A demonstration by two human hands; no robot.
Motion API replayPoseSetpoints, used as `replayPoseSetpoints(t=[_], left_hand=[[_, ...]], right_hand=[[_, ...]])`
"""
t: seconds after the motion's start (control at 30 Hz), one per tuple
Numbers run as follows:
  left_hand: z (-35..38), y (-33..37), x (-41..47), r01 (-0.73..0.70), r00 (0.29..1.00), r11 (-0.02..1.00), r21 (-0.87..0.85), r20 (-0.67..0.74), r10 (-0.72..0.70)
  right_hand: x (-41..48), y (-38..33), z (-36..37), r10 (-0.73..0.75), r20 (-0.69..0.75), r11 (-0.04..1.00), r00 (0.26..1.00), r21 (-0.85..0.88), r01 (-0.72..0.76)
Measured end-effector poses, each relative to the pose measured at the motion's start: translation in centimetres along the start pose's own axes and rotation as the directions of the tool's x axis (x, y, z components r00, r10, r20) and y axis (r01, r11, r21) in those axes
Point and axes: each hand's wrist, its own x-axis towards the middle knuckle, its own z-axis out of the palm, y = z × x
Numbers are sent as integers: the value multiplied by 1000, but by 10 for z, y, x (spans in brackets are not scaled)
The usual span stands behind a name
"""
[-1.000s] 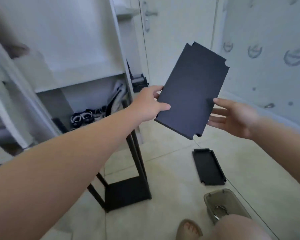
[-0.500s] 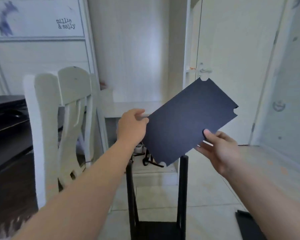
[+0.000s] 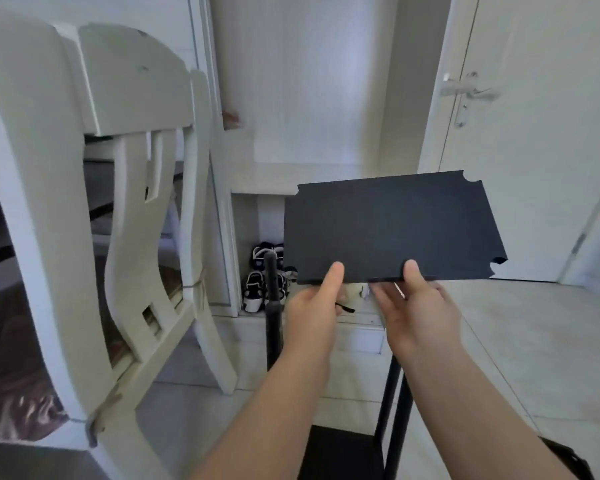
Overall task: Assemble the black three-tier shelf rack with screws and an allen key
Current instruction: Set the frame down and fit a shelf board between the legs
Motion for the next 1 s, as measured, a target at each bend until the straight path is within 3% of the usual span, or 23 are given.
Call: replayPoseSetpoints(t=[0.23, 0.43, 0.6, 1.0], left_hand=[[14, -17, 14, 58, 996, 988, -140, -57, -67], [10, -26, 23, 73, 988, 986, -150, -122, -91], [10, -34, 27, 176, 969, 965, -194, -140, -205], [8, -42, 37, 228, 954, 940, -255, -137, -268]], right_hand=[[6, 15, -14, 103, 1, 994, 995, -43, -103], [11, 15, -30, 222, -12, 951, 975, -219, -219], [12, 17, -38, 201, -50, 932, 978, -299, -206], [17, 26, -35, 140, -70, 931, 988, -329, -156]])
